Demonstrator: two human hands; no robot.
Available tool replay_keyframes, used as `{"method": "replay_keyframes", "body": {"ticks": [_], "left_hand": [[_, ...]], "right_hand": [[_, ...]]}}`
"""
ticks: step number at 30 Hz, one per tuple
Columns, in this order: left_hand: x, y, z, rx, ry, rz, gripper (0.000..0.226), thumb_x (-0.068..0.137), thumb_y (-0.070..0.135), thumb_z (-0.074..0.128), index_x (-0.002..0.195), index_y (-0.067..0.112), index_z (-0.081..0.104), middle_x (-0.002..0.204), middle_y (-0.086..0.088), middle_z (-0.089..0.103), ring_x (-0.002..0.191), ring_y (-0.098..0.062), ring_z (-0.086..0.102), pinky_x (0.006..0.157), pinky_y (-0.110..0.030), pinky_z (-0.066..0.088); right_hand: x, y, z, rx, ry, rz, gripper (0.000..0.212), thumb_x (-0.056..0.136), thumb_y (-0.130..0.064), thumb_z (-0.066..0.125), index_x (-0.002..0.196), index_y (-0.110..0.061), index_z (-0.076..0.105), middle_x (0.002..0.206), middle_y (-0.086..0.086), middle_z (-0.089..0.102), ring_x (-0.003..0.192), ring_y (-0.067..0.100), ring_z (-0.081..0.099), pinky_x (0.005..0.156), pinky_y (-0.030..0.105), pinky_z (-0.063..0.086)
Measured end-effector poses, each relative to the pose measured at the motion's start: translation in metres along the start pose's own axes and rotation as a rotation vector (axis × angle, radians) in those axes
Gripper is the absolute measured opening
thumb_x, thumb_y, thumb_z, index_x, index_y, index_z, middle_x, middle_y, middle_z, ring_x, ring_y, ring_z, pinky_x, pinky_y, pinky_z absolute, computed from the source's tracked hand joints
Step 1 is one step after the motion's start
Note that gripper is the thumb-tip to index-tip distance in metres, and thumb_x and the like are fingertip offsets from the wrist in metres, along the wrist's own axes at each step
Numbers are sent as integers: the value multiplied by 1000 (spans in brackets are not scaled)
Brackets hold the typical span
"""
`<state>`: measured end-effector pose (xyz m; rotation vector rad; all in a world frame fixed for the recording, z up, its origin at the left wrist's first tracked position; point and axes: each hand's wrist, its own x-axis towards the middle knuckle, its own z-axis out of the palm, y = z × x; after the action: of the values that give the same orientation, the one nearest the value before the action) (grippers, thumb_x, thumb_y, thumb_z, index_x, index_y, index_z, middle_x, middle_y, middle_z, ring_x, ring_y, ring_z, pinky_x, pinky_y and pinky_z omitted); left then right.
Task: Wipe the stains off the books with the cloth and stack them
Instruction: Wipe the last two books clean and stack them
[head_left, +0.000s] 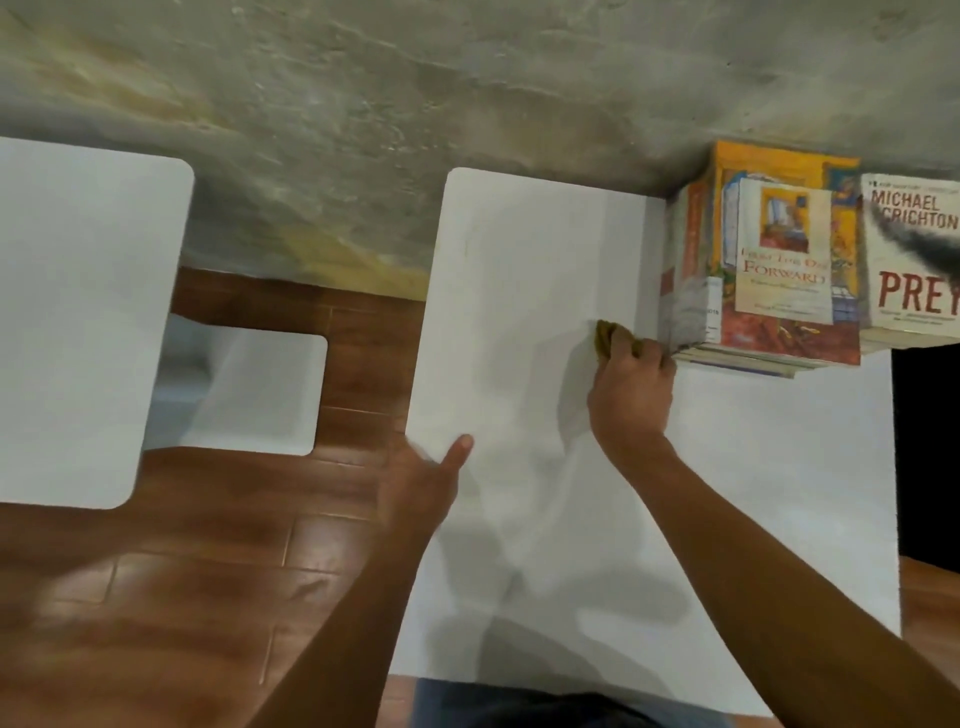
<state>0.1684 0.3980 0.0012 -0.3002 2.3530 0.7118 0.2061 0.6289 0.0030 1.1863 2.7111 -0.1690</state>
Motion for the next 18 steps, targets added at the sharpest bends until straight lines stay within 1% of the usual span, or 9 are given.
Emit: {"method": "replay_keyframes", "body": {"ticks": [3, 6, 8, 9, 11, 13, 14, 16, 18], "left_hand": [[2, 2, -2, 20, -3, 12, 90, 80, 73, 62, 133, 1, 44, 120, -14, 64, 111, -32, 62, 95, -40, 49], [2, -1, -3, 46, -10, 21, 88, 83, 72, 61, 134, 3, 44, 119, -10, 63, 111, -30, 62, 87, -35, 45], [2, -3, -4, 50, 10, 28, 82, 86, 73, 55, 128, 4, 47, 108, -5, 63, 106, -30, 63, 82, -31, 43], [4, -8, -3, 3, 1, 25, 77, 87, 76, 49, 119, 5, 50, 96, -1, 60, 100, -30, 65, 78, -31, 42], [8, -16, -1, -166, -59, 24, 70, 90, 78, 35, 100, 10, 51, 78, 4, 53, 88, -35, 64, 74, -35, 45], [11, -21, -2, -342, -116, 15, 65, 92, 75, 32, 94, 13, 52, 79, 4, 54, 86, -31, 61, 83, -46, 53], [13, -21, -5, -371, -130, 28, 62, 93, 73, 32, 92, 14, 52, 83, 3, 56, 86, -26, 59, 87, -48, 53], [17, -21, -13, -306, -214, 69, 43, 102, 58, 31, 98, 18, 48, 97, 1, 53, 91, -19, 50, 87, -36, 45], [20, -24, -15, -256, -237, 91, 29, 106, 46, 32, 99, 23, 46, 95, 3, 50, 87, -16, 46, 84, -32, 39]], "right_hand": [[-13, -6, -3, 18, 11, -42, 49, 88, -6, 62, 135, -4, 51, 115, 25, 58, 104, 40, 55, 92, 44, 41], [-5, -27, -11, 166, 77, -155, 36, 86, -3, 66, 122, -3, 65, 102, 24, 64, 90, 41, 60, 86, 44, 46], [17, -49, -7, 193, 103, -284, 31, 84, -2, 69, 115, -5, 69, 95, 21, 66, 80, 39, 61, 83, 41, 48], [27, -61, -4, 173, 102, -358, 31, 83, -2, 69, 114, -7, 70, 96, 19, 65, 80, 39, 60, 82, 41, 48], [42, -88, -1, 86, 74, -508, 36, 82, -1, 67, 117, -11, 68, 103, 18, 63, 85, 39, 59, 86, 42, 47], [52, -114, -1, 16, 61, -636, 38, 84, -3, 66, 121, -13, 66, 114, 19, 60, 92, 39, 56, 90, 42, 46], [59, -126, -3, -1, 48, -683, 39, 86, -3, 64, 123, -14, 65, 119, 18, 58, 95, 39, 55, 91, 41, 45], [80, -147, -9, -11, 41, -714, 41, 90, -6, 59, 128, -20, 63, 123, 14, 56, 101, 38, 54, 92, 40, 44], [109, -162, -15, -15, 43, -698, 41, 95, -10, 54, 130, -28, 62, 124, 11, 55, 104, 37, 55, 92, 39, 46]]}}
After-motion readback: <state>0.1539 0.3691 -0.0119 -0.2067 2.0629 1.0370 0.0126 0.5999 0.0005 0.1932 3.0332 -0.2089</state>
